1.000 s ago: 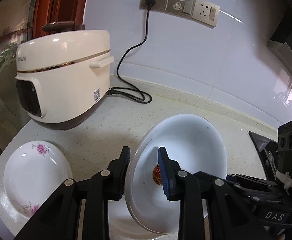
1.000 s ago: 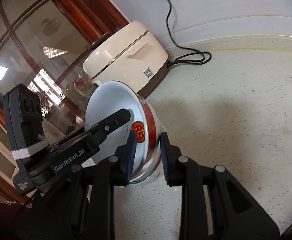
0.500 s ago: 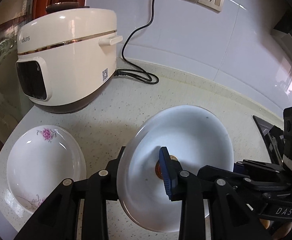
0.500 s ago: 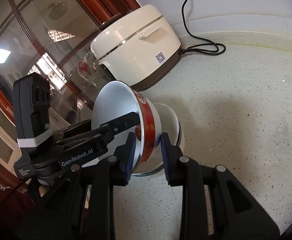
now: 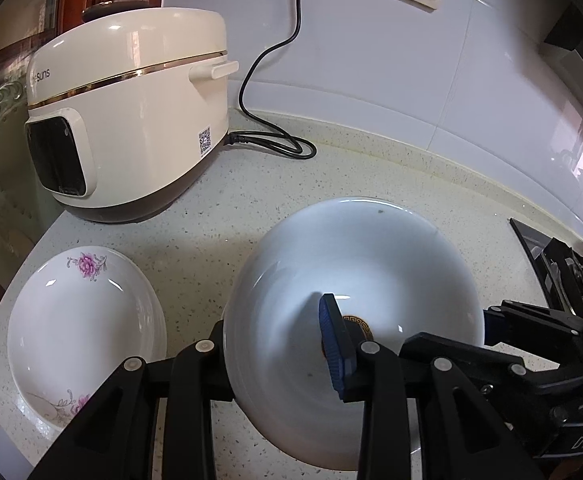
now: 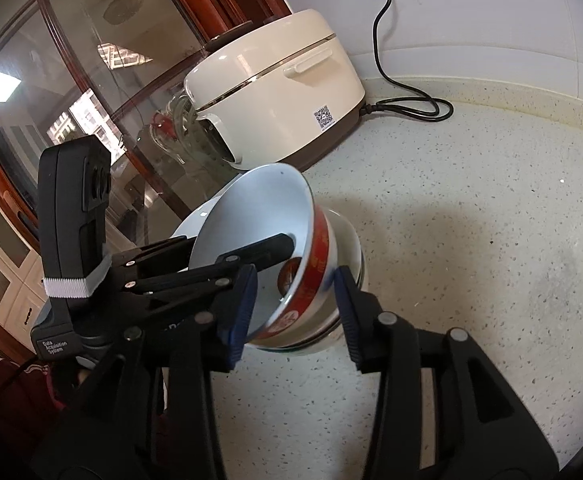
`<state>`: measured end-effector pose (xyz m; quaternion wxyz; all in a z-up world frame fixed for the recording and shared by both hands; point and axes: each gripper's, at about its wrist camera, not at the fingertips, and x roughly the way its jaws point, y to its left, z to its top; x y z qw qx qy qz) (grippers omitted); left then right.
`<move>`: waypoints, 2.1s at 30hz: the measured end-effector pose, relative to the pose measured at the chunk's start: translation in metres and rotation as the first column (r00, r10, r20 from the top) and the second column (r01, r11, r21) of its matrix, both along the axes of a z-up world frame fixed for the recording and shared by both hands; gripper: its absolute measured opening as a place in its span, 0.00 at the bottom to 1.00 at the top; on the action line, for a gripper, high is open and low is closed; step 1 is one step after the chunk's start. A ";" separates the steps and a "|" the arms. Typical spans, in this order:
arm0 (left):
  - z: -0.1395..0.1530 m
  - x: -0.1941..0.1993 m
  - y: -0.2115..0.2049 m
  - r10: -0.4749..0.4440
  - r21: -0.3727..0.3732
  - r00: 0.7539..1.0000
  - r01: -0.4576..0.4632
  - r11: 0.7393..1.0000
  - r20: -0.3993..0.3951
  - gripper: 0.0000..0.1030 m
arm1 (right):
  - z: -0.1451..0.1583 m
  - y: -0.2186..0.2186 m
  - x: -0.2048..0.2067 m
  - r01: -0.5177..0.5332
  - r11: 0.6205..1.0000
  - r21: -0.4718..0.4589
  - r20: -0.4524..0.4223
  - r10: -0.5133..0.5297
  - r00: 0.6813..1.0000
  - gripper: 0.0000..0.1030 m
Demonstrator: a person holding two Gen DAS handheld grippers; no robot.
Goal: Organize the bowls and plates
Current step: 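Lower the red-banded bowl into the nested bowls and open both grippers, then grasp the nested bowl stack rim with both grippers and lift it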
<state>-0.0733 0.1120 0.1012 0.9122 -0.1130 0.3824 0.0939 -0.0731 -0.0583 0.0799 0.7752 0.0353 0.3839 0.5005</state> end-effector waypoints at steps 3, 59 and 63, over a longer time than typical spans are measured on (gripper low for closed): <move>0.000 -0.001 0.000 -0.001 0.005 1.000 0.001 1.000 0.000 0.32 | 0.000 0.000 0.000 -0.001 1.000 -0.002 0.000 0.001 1.000 0.44; -0.032 0.069 0.059 -0.340 -0.403 0.930 0.260 0.877 -0.140 0.90 | -0.066 -0.015 -0.035 0.590 0.801 0.099 -0.503 -0.471 0.724 0.91; -0.035 0.070 0.053 -0.330 -0.356 0.933 0.263 0.897 -0.144 0.86 | -0.066 -0.005 -0.028 0.604 0.790 0.104 -0.502 -0.483 0.717 0.91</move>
